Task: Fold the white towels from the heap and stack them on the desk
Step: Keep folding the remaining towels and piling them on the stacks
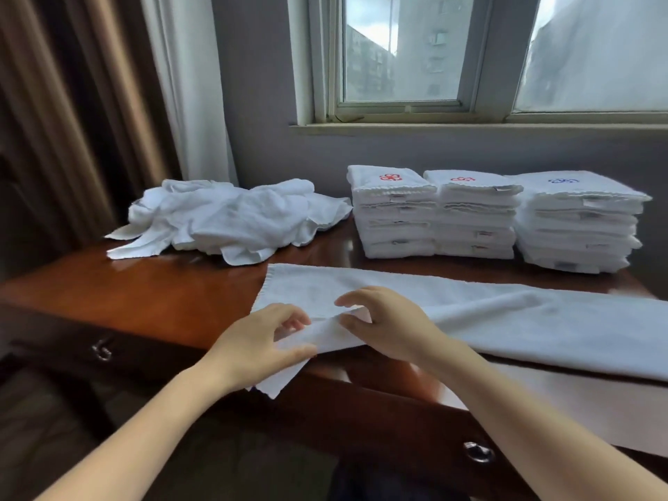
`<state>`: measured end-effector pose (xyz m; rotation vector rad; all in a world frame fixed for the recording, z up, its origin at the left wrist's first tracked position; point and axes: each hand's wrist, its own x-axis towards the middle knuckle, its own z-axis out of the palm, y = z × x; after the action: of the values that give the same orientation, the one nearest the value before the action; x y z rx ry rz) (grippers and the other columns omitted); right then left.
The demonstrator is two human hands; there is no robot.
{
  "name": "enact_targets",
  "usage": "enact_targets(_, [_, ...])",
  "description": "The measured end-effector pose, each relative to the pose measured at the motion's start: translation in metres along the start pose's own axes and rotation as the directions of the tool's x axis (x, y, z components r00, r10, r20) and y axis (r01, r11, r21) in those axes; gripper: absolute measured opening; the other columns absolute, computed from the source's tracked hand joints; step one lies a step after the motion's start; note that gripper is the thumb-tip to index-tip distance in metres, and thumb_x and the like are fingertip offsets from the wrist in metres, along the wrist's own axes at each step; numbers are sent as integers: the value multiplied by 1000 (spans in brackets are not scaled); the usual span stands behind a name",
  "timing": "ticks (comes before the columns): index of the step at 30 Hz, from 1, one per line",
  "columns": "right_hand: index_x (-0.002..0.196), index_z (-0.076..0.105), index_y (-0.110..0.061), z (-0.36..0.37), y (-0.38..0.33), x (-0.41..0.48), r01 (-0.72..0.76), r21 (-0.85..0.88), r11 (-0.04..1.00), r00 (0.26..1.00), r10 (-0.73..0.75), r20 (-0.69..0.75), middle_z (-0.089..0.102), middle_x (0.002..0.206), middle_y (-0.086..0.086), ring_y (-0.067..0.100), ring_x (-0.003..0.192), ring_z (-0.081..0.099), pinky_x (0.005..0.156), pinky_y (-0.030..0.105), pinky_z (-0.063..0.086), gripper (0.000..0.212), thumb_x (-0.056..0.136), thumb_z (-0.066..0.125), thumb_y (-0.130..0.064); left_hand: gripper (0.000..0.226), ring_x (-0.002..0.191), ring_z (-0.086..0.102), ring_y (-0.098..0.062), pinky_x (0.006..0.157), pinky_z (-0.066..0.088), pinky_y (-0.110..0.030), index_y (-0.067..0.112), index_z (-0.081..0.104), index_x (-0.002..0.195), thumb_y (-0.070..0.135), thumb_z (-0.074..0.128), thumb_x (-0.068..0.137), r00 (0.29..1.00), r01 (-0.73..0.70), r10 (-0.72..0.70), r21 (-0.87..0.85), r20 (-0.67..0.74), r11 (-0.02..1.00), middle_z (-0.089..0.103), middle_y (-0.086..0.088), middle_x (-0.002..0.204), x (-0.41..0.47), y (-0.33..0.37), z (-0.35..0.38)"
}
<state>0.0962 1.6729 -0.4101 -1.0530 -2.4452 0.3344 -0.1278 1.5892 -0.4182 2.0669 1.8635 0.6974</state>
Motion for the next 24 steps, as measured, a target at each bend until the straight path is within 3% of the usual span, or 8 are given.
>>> enact_targets(4, [104,70,-31,6,-11,7,17,-49,999,999,-15,47,67,105,-11,11,98,60,79,28,49,18,91,58,-35,78,118,41,13,97,42,-21,48,41,130,74,66,61,989,-54,28,179,145,982,45,34,128,-10,-3,0])
enact_targets(8, [102,66,-30,10,-12,10,42,-78,996,998,-37,60,68,103,-11,14,97,61,77,31,50,13,94,56,-35,73,115,42,12,90,44,-21,54,33,127,45,65,63,976,-58,14,195,219,979,42,37,127,-10,-7,-8])
enact_targets(12, [102,63,-23,3,-14,24,27,14,1000,996,-26,-88,68,100,-5,19,95,63,74,34,49,12,97,54,-30,70,84,61,-5,72,54,-37,58,34,122,41,61,60,971,51,-68,82,230,995,59,23,101,-3,-10,-22])
enact_targets(18, [97,65,-27,-13,-5,53,-25,27,999,980,30,-197,68,94,-7,18,92,62,73,35,49,9,96,57,-31,63,103,63,-5,92,52,-25,53,45,119,24,76,73,980,107,-66,-217,189,970,59,8,121,16,-32,-42])
enact_targets(22, [96,67,-29,-15,6,71,-46,75,996,973,61,-223,68,94,-11,12,90,62,75,33,50,9,95,58,-30,57,103,64,-9,96,51,-32,36,53,127,15,77,80,990,125,-104,-260,94,957,62,3,120,30,-49,-40])
enact_targets(24, [94,67,-32,-14,9,81,-43,94,995,974,62,-217,65,91,-15,9,89,61,76,33,51,10,95,58,-29,44,100,65,-6,89,53,-27,35,57,120,16,73,84,992,125,-119,-307,38,943,65,6,114,36,-54,-36])
